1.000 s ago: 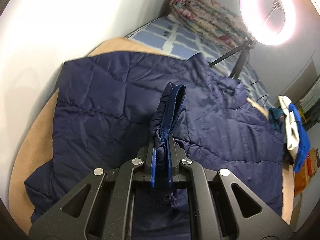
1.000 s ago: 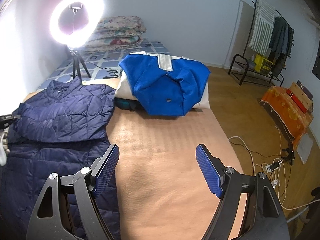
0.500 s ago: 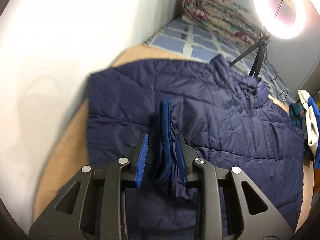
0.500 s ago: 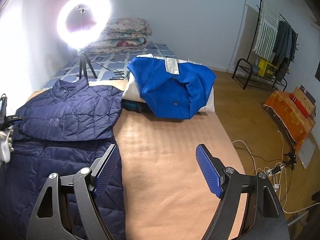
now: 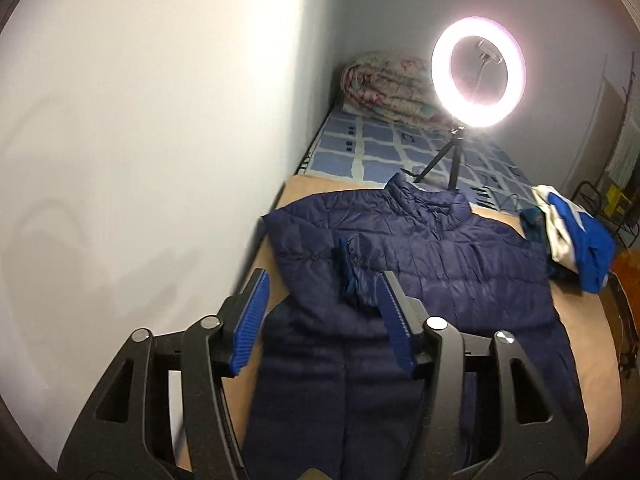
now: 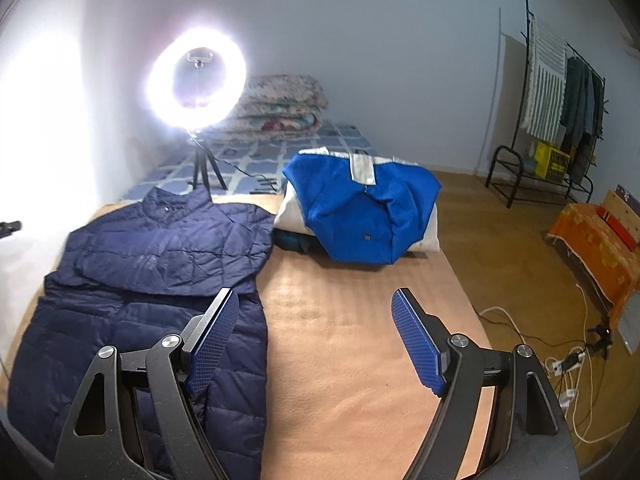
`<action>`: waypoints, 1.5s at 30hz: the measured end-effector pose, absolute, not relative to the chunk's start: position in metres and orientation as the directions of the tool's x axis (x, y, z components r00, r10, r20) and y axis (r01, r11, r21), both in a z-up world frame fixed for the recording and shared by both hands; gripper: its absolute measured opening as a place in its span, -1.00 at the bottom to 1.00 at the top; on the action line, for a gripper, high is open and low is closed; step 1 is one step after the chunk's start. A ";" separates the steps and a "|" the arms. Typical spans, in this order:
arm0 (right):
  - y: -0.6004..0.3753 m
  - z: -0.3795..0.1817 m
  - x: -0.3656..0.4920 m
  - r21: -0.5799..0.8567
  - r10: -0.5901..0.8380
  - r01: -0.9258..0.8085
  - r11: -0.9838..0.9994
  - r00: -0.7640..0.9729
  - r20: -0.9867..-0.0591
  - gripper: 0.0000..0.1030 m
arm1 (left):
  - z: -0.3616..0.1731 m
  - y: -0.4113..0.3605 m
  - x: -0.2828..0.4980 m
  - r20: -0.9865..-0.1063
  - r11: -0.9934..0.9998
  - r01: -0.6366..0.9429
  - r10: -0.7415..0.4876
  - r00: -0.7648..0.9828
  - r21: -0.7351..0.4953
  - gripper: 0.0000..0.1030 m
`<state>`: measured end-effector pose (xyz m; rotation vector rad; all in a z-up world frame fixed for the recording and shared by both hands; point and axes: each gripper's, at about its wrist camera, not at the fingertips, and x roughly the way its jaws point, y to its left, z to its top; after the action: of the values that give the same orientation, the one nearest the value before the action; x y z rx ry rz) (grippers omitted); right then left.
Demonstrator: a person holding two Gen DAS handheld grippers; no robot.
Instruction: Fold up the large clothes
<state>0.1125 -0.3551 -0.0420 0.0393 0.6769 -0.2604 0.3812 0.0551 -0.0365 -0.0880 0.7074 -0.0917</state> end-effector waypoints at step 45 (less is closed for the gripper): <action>-0.320 -0.235 0.037 0.480 0.451 0.030 0.877 0.299 -0.841 0.12 | -0.225 0.105 0.211 -0.902 0.925 -0.018 -0.364 0.233 -0.379 -0.75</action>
<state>0.0370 -0.3202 -0.2353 0.4505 1.2459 0.2921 0.2108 0.1050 -0.2250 -0.3409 1.3215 -0.2440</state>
